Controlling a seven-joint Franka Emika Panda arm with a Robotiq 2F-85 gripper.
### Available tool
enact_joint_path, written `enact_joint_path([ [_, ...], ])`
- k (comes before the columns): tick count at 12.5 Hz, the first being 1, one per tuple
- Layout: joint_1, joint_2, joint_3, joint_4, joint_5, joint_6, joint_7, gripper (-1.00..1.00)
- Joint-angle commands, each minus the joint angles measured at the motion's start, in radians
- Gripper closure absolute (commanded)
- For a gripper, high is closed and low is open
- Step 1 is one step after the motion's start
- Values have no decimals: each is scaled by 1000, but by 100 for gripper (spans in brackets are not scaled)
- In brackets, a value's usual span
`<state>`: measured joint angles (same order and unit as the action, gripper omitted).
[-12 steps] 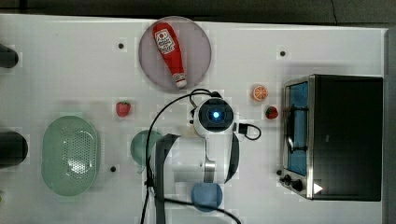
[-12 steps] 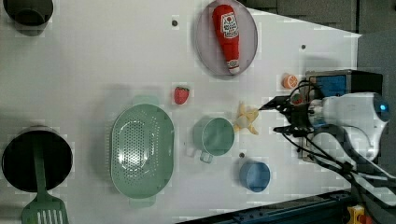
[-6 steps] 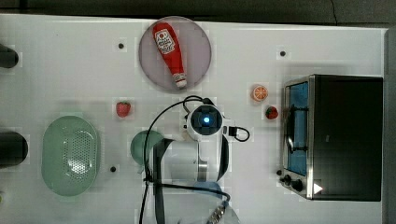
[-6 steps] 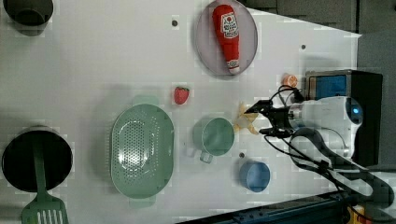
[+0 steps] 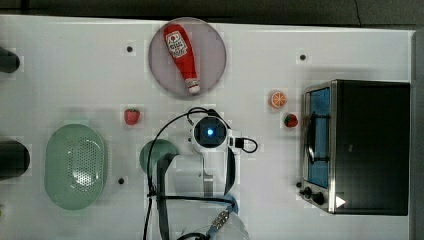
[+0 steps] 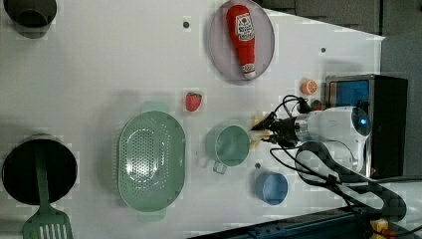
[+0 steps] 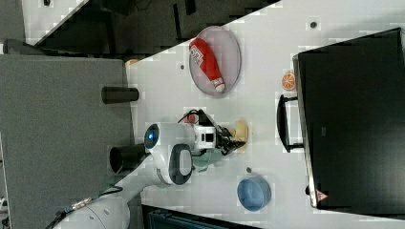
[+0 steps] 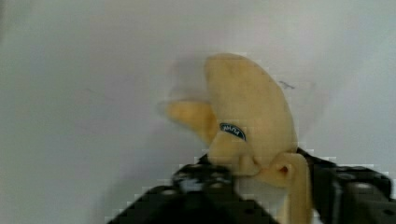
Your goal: Pick banana from table and place on oven.
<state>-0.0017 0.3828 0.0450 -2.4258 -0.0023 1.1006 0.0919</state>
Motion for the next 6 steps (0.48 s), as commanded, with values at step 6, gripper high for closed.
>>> enact_joint_path([
  [6, -8, -208, -14, 32, -4, -47, 31, 59],
])
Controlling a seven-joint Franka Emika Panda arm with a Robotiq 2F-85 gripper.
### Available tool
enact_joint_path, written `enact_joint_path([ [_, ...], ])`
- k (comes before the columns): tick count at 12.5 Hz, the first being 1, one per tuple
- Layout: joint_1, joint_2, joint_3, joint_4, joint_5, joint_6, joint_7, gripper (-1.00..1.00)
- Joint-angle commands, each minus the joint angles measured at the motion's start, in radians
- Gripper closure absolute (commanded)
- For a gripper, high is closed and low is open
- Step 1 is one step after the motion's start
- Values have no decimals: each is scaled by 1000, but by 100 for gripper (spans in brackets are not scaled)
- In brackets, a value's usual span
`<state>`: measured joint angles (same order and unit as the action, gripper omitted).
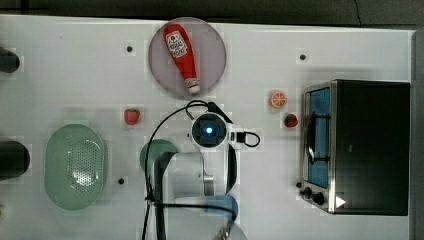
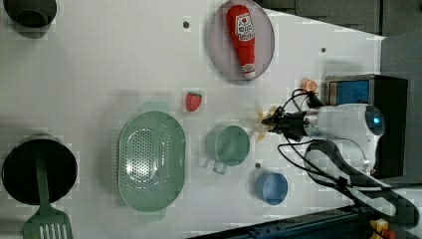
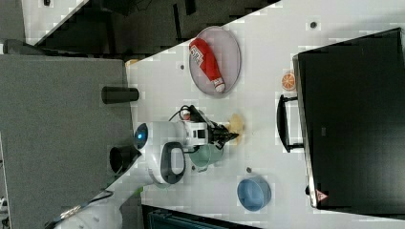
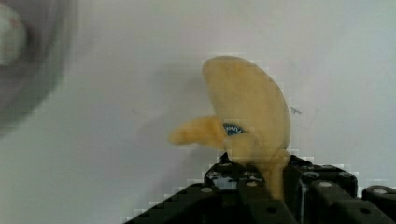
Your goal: Pick banana from table and place on oven.
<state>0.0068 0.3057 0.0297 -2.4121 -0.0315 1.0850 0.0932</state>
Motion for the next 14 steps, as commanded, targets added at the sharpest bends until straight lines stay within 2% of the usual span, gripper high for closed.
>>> enact_joint_path([
  [1, -17, -187, 1, 31, 25, -83, 29, 59],
  [4, -18, -348, -1, 113, 25, -367, 29, 59],
  [6, -21, -431, -9, 205, 25, -593, 29, 59],
  [9, -25, -480, -54, 377, 25, -848, 29, 59],
  [12, -36, -453, -145, 501, 19, -944, -17, 59],
  [14, -47, -415, -234, 536, 3, -944, -140, 59],
])
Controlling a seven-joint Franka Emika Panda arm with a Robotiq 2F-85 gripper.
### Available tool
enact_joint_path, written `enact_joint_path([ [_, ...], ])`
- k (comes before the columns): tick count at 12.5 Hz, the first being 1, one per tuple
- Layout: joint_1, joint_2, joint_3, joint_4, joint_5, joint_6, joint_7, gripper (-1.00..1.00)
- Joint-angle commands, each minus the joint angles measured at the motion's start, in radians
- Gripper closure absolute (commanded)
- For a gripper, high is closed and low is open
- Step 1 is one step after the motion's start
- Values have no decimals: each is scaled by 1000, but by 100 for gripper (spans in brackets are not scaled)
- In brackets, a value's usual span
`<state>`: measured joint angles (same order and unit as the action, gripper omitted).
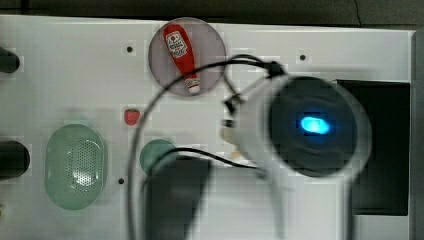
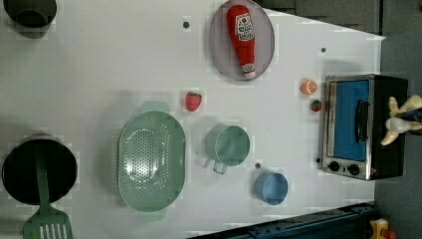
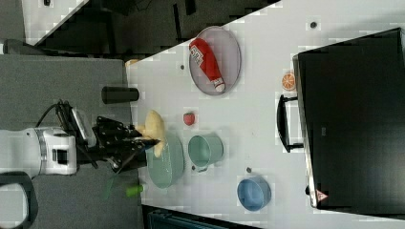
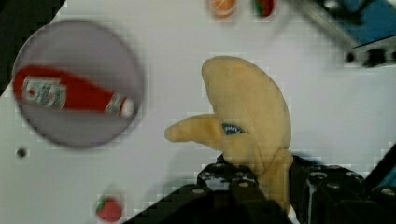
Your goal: Pick banana from table and place on oven.
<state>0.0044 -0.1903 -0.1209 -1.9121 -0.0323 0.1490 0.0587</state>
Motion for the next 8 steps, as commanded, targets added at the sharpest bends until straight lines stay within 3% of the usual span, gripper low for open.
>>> enact_joint_path([
  [1, -48, 107, -133, 49, -7, -2, -191, 59],
  [8, -58, 329, -454, 66, -21, 291, -784, 59],
])
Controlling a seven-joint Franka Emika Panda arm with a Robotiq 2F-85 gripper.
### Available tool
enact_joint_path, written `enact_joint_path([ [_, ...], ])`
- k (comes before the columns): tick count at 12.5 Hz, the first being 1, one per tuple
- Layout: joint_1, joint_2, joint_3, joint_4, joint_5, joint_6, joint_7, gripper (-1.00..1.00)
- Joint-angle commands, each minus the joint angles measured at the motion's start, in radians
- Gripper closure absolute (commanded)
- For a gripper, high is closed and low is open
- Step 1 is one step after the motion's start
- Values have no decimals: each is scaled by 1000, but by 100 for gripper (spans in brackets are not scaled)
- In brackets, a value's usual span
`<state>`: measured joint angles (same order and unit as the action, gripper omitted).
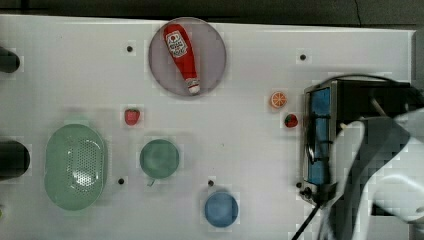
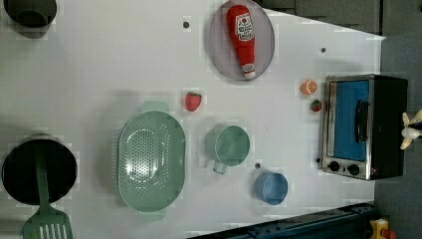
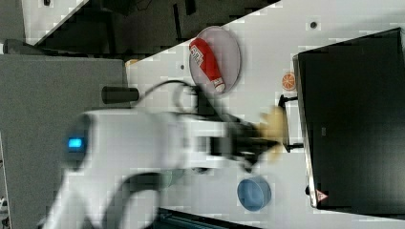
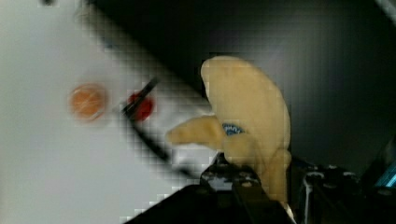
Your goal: Pick banana from table and place on oven.
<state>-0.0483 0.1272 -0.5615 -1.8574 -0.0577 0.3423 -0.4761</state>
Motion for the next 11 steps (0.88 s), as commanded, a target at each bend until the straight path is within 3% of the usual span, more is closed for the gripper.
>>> enact_joint_path([
  [1, -6, 40, -42, 13, 16, 133, -300, 59],
  [4, -13, 99, -74, 13, 94, 155, -328, 59],
  [5, -17, 110, -75, 14, 96, 162, -329, 50],
  [11, -9, 103, -69, 29, 96, 185, -386, -84],
])
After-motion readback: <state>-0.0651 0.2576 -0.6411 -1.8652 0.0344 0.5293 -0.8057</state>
